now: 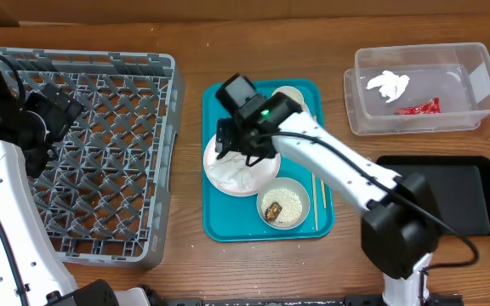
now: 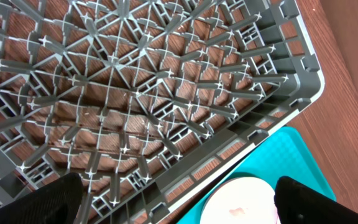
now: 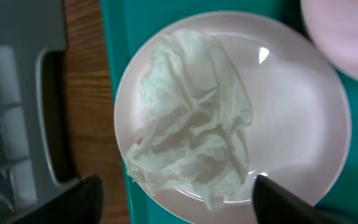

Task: Sort waste into correct bins and load items into the dishwasher
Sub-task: 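Return the right gripper to the plate and grasp remaining tissue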

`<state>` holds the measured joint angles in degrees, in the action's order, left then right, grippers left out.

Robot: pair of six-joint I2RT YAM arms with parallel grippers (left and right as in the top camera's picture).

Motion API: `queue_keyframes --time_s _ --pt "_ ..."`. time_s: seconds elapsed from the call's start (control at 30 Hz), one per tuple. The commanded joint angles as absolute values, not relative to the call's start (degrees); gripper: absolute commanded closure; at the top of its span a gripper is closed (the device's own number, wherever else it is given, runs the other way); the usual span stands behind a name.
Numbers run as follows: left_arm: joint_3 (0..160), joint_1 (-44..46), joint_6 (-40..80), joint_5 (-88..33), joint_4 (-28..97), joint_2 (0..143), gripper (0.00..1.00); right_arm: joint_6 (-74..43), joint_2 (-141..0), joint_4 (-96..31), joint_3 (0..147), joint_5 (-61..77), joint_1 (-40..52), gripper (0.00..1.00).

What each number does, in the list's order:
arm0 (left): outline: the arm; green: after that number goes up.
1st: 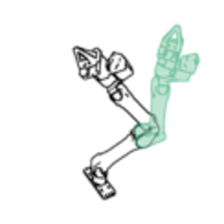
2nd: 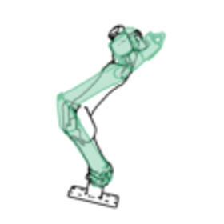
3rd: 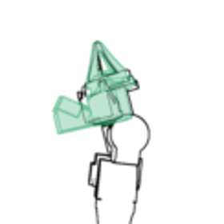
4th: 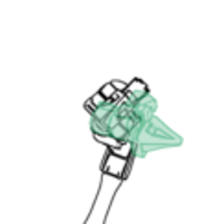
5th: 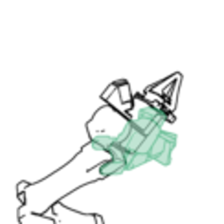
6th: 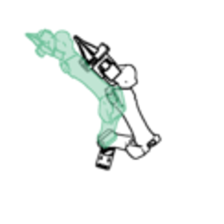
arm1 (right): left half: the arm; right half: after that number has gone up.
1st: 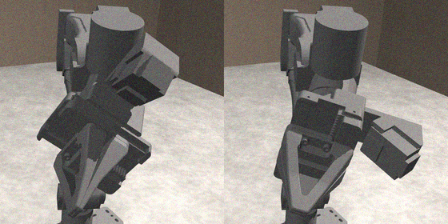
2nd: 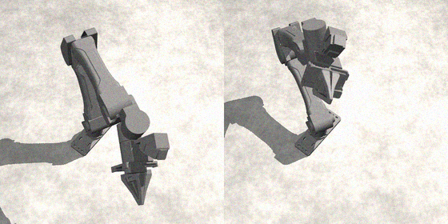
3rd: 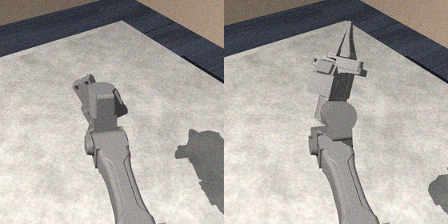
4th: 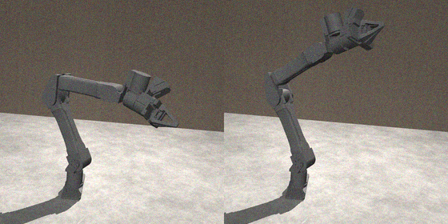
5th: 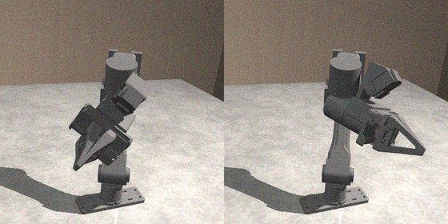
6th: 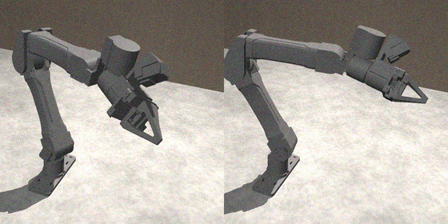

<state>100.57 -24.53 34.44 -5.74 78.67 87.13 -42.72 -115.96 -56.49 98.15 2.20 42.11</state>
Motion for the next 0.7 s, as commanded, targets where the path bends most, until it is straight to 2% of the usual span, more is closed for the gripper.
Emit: queue_keyframes --time_s 0.0,0.1,0.2,0.67 --pt "101.4 -24.7 35.1 -5.5 78.7 86.9 0.00 -46.4 -119.0 -56.5 98.6 0.0 42.8 0.32" --pt "101.4 -24.7 35.2 -5.5 78.7 86.9 0.00 -47.3 -120.6 -57.8 98.6 0.3 42.8 0.42" --pt "101.4 -24.7 35.2 -5.5 78.7 86.9 0.00 -48.4 -121.2 -59.4 98.6 0.6 42.8 0.47" --pt "101.4 -24.7 35.2 -5.5 78.7 86.9 0.00 -48.5 -125.4 -59.1 98.6 1.2 47.1 0.51"
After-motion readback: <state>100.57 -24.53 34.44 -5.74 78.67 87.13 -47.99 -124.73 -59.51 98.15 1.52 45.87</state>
